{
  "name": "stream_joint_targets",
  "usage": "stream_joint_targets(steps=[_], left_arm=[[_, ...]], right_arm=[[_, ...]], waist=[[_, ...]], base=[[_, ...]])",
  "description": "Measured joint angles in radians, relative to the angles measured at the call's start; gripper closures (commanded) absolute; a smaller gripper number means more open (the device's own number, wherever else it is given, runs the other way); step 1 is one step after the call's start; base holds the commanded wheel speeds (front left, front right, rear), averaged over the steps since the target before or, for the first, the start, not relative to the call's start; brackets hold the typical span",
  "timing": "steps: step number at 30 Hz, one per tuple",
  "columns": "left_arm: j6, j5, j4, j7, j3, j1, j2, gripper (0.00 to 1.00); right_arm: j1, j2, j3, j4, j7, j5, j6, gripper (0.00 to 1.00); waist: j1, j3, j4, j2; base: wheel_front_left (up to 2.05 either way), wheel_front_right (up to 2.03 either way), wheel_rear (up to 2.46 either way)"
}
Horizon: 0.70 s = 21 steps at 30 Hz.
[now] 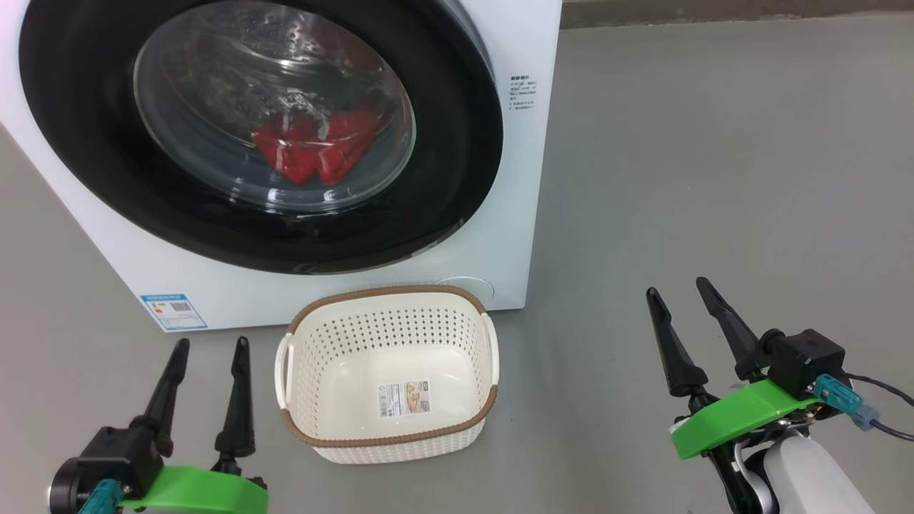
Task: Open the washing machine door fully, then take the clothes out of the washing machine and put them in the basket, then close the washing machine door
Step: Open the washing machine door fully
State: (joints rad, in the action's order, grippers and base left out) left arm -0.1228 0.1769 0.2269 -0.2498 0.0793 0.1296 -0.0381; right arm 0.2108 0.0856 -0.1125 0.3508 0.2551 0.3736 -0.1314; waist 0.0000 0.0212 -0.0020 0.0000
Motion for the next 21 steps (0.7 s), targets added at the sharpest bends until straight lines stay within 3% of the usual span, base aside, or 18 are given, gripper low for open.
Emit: stream_joint_targets(steps=[6, 7, 8, 9, 16, 21], left_arm=[[-0.001, 0.0, -0.005, 0.0, -0.003, 0.0, 0.0, 0.0], [-0.001, 0.0, -0.005, 0.0, -0.004, 0.0, 0.0, 0.0], [-0.001, 0.0, -0.005, 0.0, -0.005, 0.001, 0.0, 0.0], [-0.001, 0.0, -0.006, 0.0, -0.006, 0.004, 0.0, 0.0], [-0.001, 0.0, -0.027, 0.0, -0.01, 0.039, 0.0, 0.0], [-0.001, 0.0, -0.033, 0.0, -0.02, 0.061, 0.0, 0.0]], right_arm=[[0.001, 0.0, 0.007, -0.008, 0.0, -0.005, 0.0, 0.0], [0.002, 0.0, 0.008, -0.011, 0.0, -0.006, 0.0, 0.47], [0.002, 0.0, 0.009, -0.014, 0.0, -0.006, 0.0, 0.7], [0.004, 0.0, 0.009, -0.017, 0.0, -0.006, 0.0, 1.0], [0.065, -0.003, 0.016, -0.025, 0.0, 0.025, 0.0, 1.0], [0.133, -0.016, 0.04, -0.026, 0.0, 0.222, 0.0, 1.0]], waist=[[0.0, 0.015, 0.006, 0.0], [0.0, 0.019, 0.007, 0.0], [0.0, 0.024, 0.008, 0.0], [0.0, 0.03, 0.009, 0.0], [0.0, 0.078, 0.017, 0.0], [0.0, 0.123, 0.022, 0.0]], base=[[0.0, 0.0, 0.0], [0.0, 0.0, 0.0], [0.0, 0.0, 0.0], [0.0, 0.0, 0.0], [0.0, 0.0, 0.0], [0.0, 0.0, 0.0]])
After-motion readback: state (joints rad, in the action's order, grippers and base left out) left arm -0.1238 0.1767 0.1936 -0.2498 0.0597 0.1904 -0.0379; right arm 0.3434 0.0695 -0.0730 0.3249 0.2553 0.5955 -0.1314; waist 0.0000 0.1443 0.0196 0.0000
